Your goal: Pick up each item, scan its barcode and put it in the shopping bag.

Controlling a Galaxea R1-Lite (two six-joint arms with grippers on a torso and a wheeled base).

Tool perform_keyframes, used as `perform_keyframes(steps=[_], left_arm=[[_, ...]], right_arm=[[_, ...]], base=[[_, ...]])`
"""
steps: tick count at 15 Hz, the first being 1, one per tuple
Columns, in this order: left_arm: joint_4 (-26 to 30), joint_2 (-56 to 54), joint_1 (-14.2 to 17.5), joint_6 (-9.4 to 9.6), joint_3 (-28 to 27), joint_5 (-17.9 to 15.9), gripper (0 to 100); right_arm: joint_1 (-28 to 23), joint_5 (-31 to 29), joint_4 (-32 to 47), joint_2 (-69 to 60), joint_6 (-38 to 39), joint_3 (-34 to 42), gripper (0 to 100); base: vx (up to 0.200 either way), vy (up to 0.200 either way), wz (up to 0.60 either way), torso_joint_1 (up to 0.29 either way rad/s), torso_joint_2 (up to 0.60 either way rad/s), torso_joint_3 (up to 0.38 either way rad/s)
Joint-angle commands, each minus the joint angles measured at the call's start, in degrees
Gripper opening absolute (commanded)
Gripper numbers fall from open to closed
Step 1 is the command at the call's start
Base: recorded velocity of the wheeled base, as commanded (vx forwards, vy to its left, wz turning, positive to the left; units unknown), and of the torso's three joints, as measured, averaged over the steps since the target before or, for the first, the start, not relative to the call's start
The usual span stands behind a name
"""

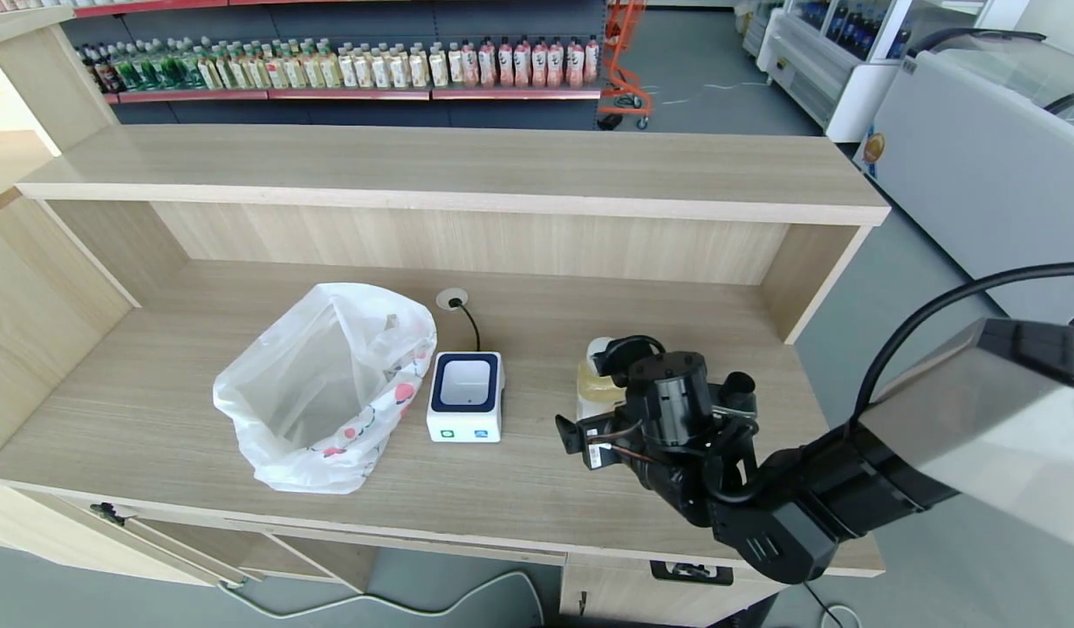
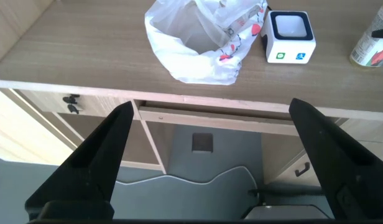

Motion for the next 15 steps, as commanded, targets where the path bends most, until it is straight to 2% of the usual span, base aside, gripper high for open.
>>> perform_keyframes(steps=[1,15], left_arm=[[-0.06,0.01,0.00,0.06,0.02,0.00,100],[0.02,0.01,0.00,-0.02,0.02,0.00,100]], right_arm=[[0.13,0.01,-0.59,2.29,-1.22,-1.62,100],[-2.42,-0.17,-2.61,5.63,-4.82,-6.99,100]], base=[[0.000,0.000,0.00,0.000,0.00,0.000],[0.000,0.000,0.00,0.000,0.00,0.000]])
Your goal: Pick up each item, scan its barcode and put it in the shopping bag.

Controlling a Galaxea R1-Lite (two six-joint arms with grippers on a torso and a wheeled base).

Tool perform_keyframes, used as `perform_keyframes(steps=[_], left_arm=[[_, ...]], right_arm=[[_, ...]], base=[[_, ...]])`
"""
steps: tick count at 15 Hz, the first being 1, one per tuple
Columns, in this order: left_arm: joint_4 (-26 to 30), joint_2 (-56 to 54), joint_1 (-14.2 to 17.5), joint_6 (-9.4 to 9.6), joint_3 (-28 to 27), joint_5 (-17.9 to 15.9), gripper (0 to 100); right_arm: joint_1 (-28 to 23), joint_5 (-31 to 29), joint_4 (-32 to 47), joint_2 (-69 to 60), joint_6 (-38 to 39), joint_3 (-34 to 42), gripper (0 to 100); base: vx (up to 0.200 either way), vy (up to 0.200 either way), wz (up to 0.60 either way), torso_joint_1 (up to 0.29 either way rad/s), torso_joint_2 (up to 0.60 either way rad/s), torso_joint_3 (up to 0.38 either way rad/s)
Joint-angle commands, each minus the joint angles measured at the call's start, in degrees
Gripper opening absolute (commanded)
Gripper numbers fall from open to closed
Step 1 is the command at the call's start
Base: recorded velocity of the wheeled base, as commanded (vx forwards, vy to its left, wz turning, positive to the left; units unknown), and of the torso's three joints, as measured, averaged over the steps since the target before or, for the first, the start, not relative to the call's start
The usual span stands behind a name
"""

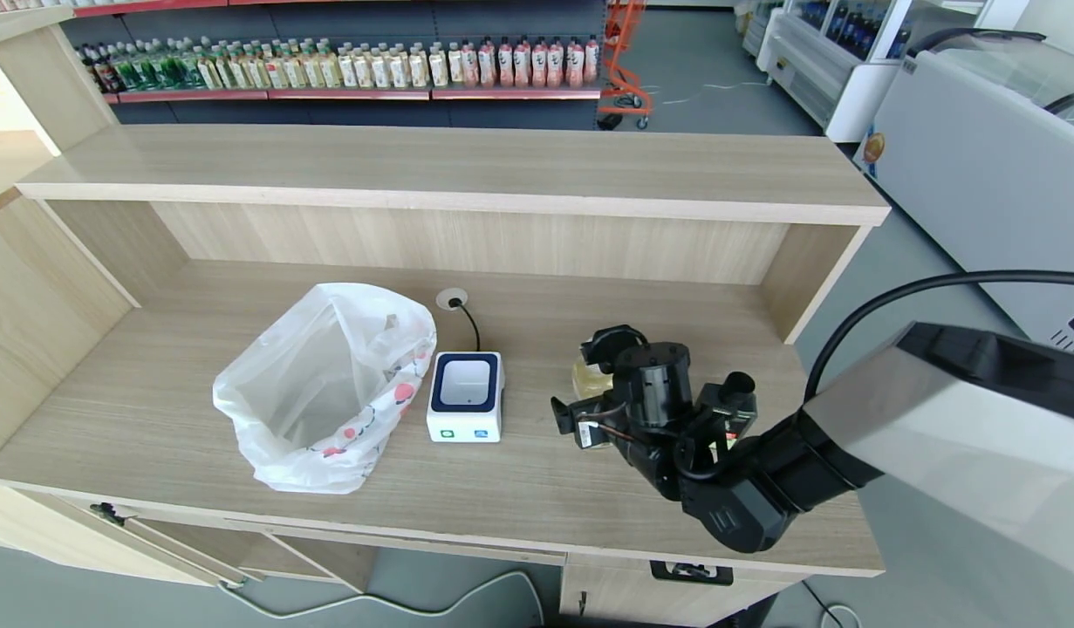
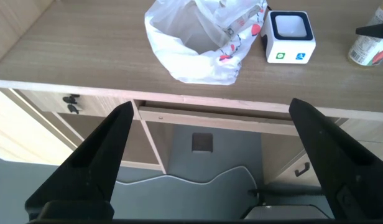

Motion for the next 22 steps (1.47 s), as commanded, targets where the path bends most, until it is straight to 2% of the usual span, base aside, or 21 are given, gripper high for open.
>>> perform_keyframes(steps=[1,8,9,20,22], left_arm=[[0.00,0.01,0.00,-0.02,0.00,0.00,100],[0.00,0.01,0.00,-0.02,-0.09,0.00,100],[-0.09,0.01,0.00,-0.02,-0.09,0.00,100],[-0.09,0.01,0.00,0.06,-0.09,0.00,100],[0.00,0.01,0.00,-0.02,0.00,0.00,100]], right_arm=[[-0.65,0.06,-0.16,0.83,-0.79,-0.91,100],[-0.65,0.76,-3.85,4.78,-4.66,-4.25,100],[-0.65,0.85,-3.94,4.78,-4.84,-4.25,0],[-2.41,1.55,-4.81,1.88,-3.96,-3.90,0],[-2.50,6.56,-3.58,-5.59,0.44,-3.55,0]], base=[[0.000,0.000,0.00,0.000,0.00,0.000],[0.000,0.000,0.00,0.000,0.00,0.000],[0.000,0.000,0.00,0.000,0.00,0.000],[0.000,0.000,0.00,0.000,0.00,0.000],[0.000,0.000,0.00,0.000,0.00,0.000]])
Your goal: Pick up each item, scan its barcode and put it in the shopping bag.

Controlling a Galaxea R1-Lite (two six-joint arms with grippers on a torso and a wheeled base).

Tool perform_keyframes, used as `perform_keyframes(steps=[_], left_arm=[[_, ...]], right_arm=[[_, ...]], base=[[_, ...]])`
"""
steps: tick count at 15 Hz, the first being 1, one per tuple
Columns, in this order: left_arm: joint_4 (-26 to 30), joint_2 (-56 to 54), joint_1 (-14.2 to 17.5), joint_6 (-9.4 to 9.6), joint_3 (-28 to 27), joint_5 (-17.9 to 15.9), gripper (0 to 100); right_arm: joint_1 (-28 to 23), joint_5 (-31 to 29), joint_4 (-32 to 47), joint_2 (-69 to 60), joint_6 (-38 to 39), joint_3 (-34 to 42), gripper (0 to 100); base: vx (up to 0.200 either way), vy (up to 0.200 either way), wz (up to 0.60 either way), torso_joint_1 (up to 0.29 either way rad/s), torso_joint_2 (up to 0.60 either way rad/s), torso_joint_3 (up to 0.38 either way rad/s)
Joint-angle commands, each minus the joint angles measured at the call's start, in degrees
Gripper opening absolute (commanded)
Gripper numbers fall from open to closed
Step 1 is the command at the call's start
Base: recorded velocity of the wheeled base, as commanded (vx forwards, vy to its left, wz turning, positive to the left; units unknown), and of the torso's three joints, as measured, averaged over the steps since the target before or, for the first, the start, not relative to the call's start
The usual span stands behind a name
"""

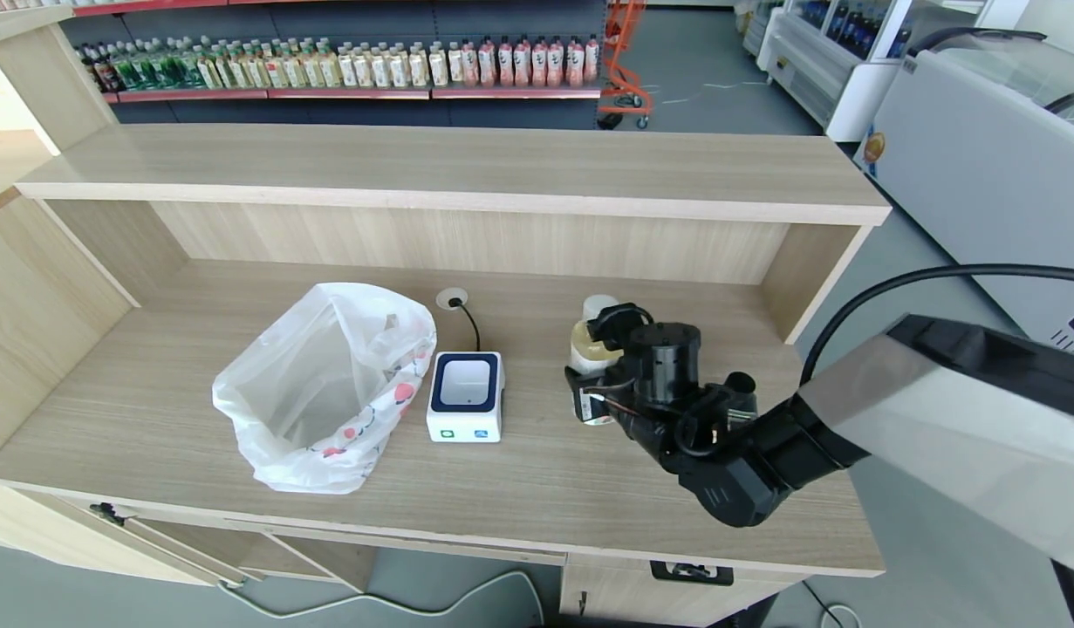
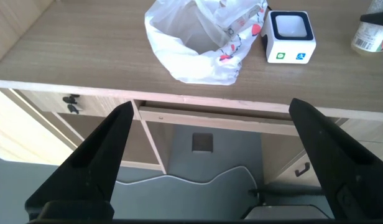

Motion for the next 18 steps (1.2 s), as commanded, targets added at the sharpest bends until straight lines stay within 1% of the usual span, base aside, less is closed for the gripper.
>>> perform_keyframes(steps=[1,2,4,5,6,7,8,9,10,11,12,15,18], left_arm=[[0.02,0.01,0.00,0.06,0.02,0.00,100],[-0.06,0.01,0.00,0.06,0.02,0.00,100],[-0.06,0.01,0.00,0.06,-0.06,0.00,100],[-0.06,0.01,0.00,-0.02,0.02,0.00,100],[-0.06,0.01,0.00,-0.02,-0.06,0.00,100],[-0.06,0.01,0.00,0.06,0.02,0.00,100],[-0.06,0.01,0.00,0.06,0.02,0.00,100],[-0.06,0.01,0.00,-0.02,0.02,0.00,100],[0.02,0.01,0.00,0.06,0.02,0.00,100],[-0.06,0.01,0.00,0.06,0.02,0.00,100],[0.02,0.01,0.00,0.06,-0.06,0.00,100],[-0.06,0.01,0.00,0.06,-0.06,0.00,100],[-0.06,0.01,0.00,0.06,-0.06,0.00,100]], right_arm=[[-0.38,4.49,2.66,-10.55,4.86,0.91,0],[-1.35,6.86,4.50,-13.98,6.70,1.43,0],[-4.87,18.29,11.71,-25.40,11.01,4.25,0],[-6.45,26.38,16.01,-32.43,13.82,6.88,0],[-7.42,33.06,19.88,-38.50,15.14,9.43,0],[-8.03,37.98,23.22,-43.33,15.84,11.37,0],[-8.21,44.39,27.00,-48.96,16.99,13.12,0],[-8.12,48.96,29.55,-53.09,19.36,13.56,0],[-8.03,53.01,33.77,-56.52,21.29,13.48,0],[-7.86,55.03,36.14,-57.66,21.47,13.21,0],[-7.15,59.07,39.75,-60.12,21.56,13.12,0],[-6.10,62.94,44.40,-63.11,21.82,13.56,0],[-5.22,66.54,46.86,-64.87,22.52,13.48,0]], base=[[0.000,0.000,0.00,0.000,0.00,0.000],[0.000,0.000,0.00,0.000,0.00,0.000],[0.000,0.000,0.00,0.000,0.00,0.000],[0.000,0.000,0.00,0.000,0.00,0.000],[0.000,0.000,0.00,0.000,0.00,0.000],[0.000,0.000,0.00,0.000,0.00,0.000],[0.000,0.000,0.00,0.000,0.00,0.000],[0.000,0.000,0.00,0.000,0.00,0.000],[0.000,0.000,0.00,0.000,0.00,0.000],[0.000,0.000,0.00,0.000,0.00,0.000],[0.000,0.000,0.00,0.000,0.00,0.000],[0.000,0.000,0.00,0.000,0.00,0.000],[0.000,0.000,0.00,0.000,0.00,0.000]])
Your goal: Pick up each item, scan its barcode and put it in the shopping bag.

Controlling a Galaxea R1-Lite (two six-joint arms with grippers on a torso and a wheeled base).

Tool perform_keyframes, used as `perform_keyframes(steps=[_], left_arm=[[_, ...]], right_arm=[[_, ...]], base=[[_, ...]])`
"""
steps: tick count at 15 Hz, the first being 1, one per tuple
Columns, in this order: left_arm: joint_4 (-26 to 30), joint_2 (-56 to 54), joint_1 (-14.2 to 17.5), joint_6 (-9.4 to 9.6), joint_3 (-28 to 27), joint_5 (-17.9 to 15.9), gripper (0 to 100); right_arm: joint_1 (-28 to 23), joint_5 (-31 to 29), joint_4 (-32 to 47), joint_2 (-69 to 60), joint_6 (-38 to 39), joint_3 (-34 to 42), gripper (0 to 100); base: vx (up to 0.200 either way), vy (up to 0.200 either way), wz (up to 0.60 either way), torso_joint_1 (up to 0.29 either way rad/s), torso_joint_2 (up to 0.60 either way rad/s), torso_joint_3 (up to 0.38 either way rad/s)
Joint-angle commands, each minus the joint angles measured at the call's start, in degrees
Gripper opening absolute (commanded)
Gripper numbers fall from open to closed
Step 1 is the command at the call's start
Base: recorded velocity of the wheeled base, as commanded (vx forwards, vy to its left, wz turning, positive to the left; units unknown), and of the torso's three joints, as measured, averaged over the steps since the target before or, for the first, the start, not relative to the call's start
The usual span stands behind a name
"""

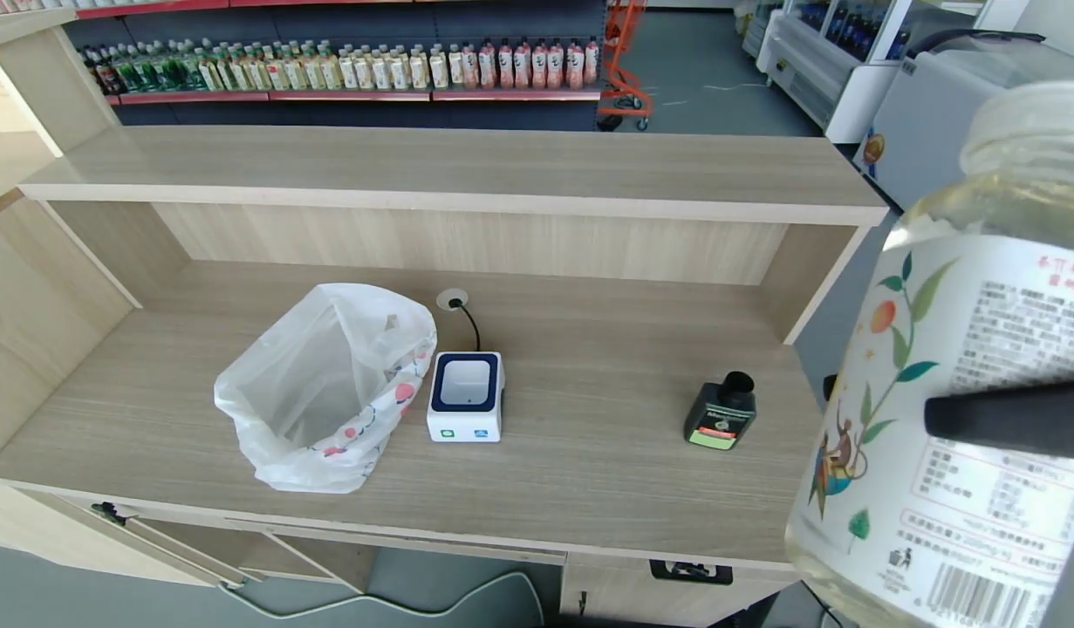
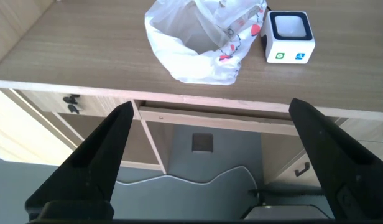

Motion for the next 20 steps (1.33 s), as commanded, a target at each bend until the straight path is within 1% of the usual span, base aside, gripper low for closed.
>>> perform_keyframes(steps=[1,2,4,14,17,19,20], left_arm=[[0.02,0.01,0.00,-0.02,0.00,0.00,100],[0.02,0.01,0.00,0.06,0.00,0.00,100],[-0.06,0.01,0.00,-0.02,-0.09,0.00,100],[0.02,0.01,0.00,-0.02,0.00,0.00,100],[-0.06,0.01,0.00,-0.02,-0.09,0.00,100],[0.02,0.01,0.00,-0.02,0.00,0.00,100],[0.02,0.01,-0.09,0.06,0.00,0.00,100]], right_arm=[[0.67,1.85,0.69,-2.67,1.06,-0.20,0],[1.19,2.90,0.78,-3.20,1.68,-0.29,0],[1.81,3.16,0.78,-3.20,2.03,-0.82,0],[1.63,3.43,2.01,-6.45,2.12,1.64,0],[1.46,3.34,1.75,-6.45,2.03,1.20,0],[1.37,2.81,1.66,-6.54,1.76,0.41,0],[1.11,2.46,1.66,-6.19,0.01,0.50,0]], base=[[0.000,0.000,0.00,0.000,0.00,0.000],[0.000,0.000,0.00,0.000,0.00,0.000],[0.000,0.000,0.00,0.000,0.00,0.000],[0.000,0.000,0.00,0.000,0.00,0.000],[0.000,0.000,0.00,0.000,0.00,0.000],[0.000,0.000,0.00,0.000,0.00,0.000],[0.000,0.000,0.00,0.000,0.00,0.000]])
